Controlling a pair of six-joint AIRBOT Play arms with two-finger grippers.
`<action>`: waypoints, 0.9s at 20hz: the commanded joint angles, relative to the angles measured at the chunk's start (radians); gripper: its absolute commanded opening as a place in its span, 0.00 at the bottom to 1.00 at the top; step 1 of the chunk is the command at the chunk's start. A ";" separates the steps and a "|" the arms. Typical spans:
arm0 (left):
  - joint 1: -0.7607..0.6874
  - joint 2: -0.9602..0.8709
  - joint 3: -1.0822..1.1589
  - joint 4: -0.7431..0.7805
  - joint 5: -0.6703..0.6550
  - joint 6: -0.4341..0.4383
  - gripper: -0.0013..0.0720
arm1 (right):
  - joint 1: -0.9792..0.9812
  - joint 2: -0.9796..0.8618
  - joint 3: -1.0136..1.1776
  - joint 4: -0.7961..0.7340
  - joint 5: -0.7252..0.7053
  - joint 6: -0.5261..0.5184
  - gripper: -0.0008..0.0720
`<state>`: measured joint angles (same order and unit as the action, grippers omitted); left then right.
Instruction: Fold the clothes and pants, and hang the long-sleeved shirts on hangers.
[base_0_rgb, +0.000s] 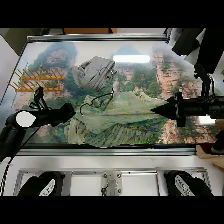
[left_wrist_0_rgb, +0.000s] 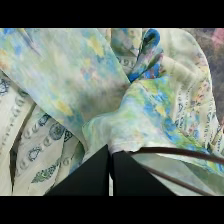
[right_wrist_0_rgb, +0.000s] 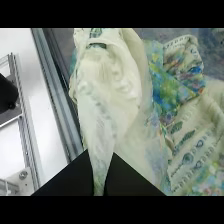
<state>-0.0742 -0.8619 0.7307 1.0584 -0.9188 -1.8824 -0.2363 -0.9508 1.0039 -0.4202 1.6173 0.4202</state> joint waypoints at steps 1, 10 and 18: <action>0.001 -0.002 0.048 -0.004 -0.021 0.054 0.04 | 0.001 0.001 0.000 -0.041 0.031 0.003 0.01; 0.002 -0.077 0.479 0.101 -0.324 0.155 0.04 | 0.077 0.001 -0.092 -0.005 0.057 -0.086 0.01; -0.065 -0.327 0.991 0.100 -0.629 0.200 0.04 | 0.105 -0.026 -0.311 0.272 0.029 -0.348 0.01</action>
<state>-0.1127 -1.1160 1.5616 1.1568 -1.4452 -1.6955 -0.1387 -0.9623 0.7547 -0.2607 1.6493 0.1677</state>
